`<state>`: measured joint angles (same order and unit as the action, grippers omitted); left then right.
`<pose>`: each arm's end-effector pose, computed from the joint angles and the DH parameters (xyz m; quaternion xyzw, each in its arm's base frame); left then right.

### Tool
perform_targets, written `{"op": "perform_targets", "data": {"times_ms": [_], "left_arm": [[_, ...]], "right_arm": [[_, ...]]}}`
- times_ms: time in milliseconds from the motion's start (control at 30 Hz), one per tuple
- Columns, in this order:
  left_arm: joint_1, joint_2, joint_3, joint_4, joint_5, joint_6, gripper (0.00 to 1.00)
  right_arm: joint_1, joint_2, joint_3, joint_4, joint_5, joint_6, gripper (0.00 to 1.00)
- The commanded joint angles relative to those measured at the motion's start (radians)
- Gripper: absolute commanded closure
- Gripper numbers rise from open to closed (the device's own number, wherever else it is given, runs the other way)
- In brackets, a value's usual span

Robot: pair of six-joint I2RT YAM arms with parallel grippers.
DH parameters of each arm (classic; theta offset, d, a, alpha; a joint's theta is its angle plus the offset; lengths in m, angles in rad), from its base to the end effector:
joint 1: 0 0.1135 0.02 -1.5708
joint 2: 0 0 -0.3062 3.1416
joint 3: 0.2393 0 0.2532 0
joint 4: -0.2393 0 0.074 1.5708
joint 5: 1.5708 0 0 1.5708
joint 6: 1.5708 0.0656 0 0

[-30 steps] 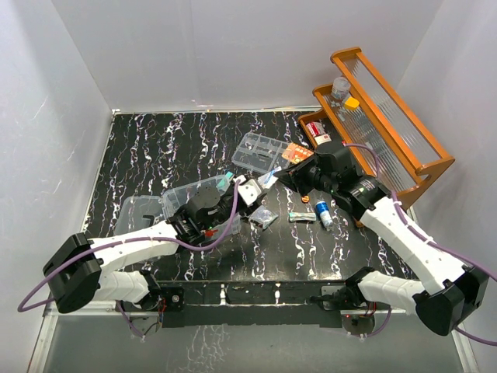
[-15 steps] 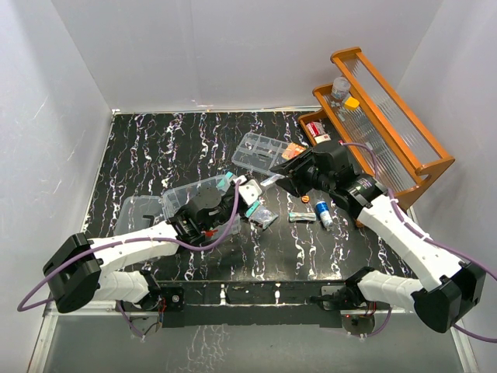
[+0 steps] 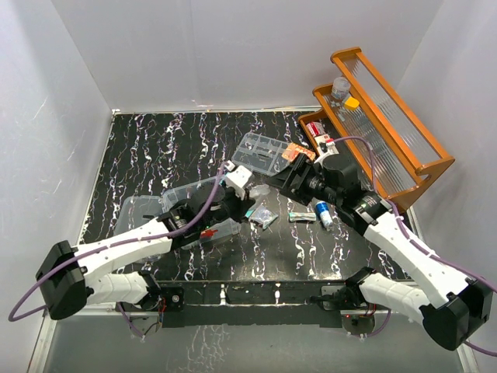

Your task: Organize the medicine kit

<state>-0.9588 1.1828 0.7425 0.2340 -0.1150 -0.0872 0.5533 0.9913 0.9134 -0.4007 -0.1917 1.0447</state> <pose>0.1719 -0.2318 0.3179 0.2943 0.7177 -0.2758 0.5676 0.1849 0.1289 0.3467 0.1587 0.8372 0.4275 0.3019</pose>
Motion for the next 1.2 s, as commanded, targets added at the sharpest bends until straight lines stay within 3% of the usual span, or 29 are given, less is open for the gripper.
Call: {"op": "perform_targets", "data": {"times_ms": [0,200,367,533,633,800,1167], "left_arm": [[0.030,-0.080,0.090,-0.228,0.051,-0.249,1.00],[0.131,-0.131,0.170,-0.475,0.046,-0.429,1.00],[0.222,-0.230,0.185,-0.643,-0.027,-0.546,1.00],[0.239,-0.286,0.207,-0.757,-0.178,-0.603,0.99],[0.244,-0.265,0.208,-0.779,-0.207,-0.649,0.99],[0.259,-0.181,0.183,-0.773,-0.135,-0.643,1.00],[0.330,-0.044,0.146,-0.641,-0.039,-0.685,1.00]], "right_arm": [[-0.005,-0.044,-0.064,0.187,-0.153,-0.135,0.34],[-0.005,-0.110,-0.242,0.499,-0.234,-0.135,0.37],[-0.005,-0.171,-0.302,0.601,-0.190,-0.224,0.37],[-0.004,-0.137,-0.308,0.604,-0.173,-0.264,0.37],[-0.004,-0.114,-0.304,0.602,-0.154,-0.278,0.38],[-0.005,-0.108,-0.282,0.566,-0.115,-0.297,0.40],[-0.005,-0.152,-0.234,0.441,-0.050,-0.330,0.41]]}}
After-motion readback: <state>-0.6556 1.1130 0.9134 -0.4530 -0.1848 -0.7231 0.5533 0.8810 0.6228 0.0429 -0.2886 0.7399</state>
